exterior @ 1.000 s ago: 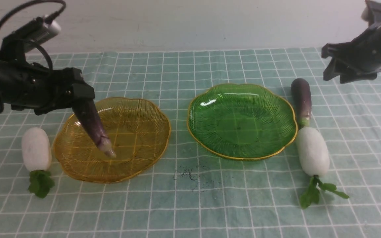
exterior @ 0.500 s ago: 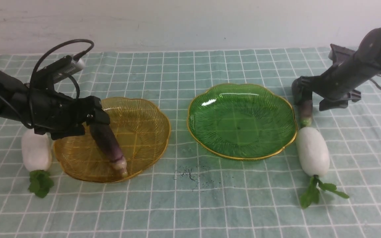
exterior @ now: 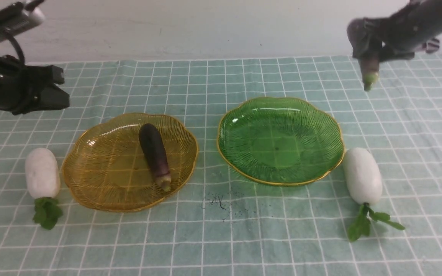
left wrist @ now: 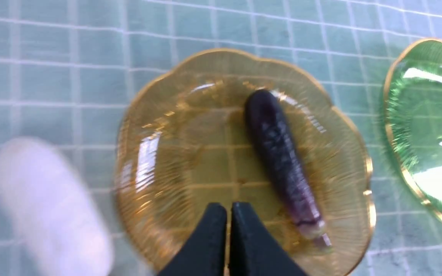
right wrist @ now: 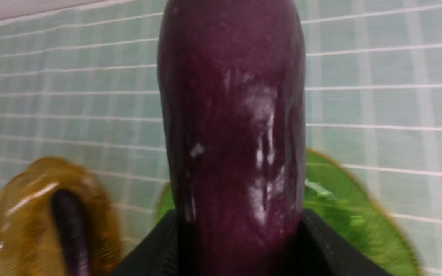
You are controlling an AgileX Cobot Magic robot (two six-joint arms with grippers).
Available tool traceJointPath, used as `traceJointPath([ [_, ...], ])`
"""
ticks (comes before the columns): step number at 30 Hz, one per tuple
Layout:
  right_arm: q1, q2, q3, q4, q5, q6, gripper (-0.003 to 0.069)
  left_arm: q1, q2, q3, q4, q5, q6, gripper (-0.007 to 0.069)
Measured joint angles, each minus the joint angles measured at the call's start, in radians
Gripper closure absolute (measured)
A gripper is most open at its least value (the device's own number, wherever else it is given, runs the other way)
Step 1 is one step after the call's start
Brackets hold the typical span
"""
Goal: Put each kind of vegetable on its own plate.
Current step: Use the right arm to grab an eggplant and put it into the left plate, then use the left arm to grab a radish and put it into the right plate
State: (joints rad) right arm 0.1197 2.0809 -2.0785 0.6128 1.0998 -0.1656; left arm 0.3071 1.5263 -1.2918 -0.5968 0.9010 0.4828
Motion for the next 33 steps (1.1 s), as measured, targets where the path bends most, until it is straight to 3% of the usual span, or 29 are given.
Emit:
traceJointPath([
  [5, 0.178, 0.053, 0.002, 0.068, -0.020, -0.016, 0.0334, 0.093, -0.028, 0.001, 0.088, 0.054, -0.055, 0.0632],
  [10, 0.347, 0.144, 0.002, 0.073, -0.155, -0.021, 0.0334, 0.143, -0.030, 0.038, 0.110, 0.068, -0.079, 0.0632],
  [14, 0.424, 0.216, 0.002, 0.076, -0.261, -0.024, 0.0334, 0.147, -0.030, 0.077, 0.112, 0.068, -0.074, 0.0632],
  [20, 0.461, 0.287, 0.004, 0.108, -0.349, -0.042, 0.0333, 0.147, -0.030, 0.114, 0.113, 0.070, -0.048, 0.0632],
  [23, 0.464, 0.305, 0.004, 0.143, -0.366, -0.047, 0.0279, 0.147, -0.030, 0.114, 0.113, 0.069, -0.045, 0.0632],
  [27, 0.464, 0.306, 0.004, 0.158, -0.374, -0.045, 0.0114, 0.147, -0.030, 0.115, 0.113, 0.069, -0.045, 0.0632],
  [33, 0.454, 0.299, -0.016, 0.147, -0.288, -0.062, 0.0038, 0.147, -0.030, 0.115, 0.115, 0.067, -0.046, 0.0602],
])
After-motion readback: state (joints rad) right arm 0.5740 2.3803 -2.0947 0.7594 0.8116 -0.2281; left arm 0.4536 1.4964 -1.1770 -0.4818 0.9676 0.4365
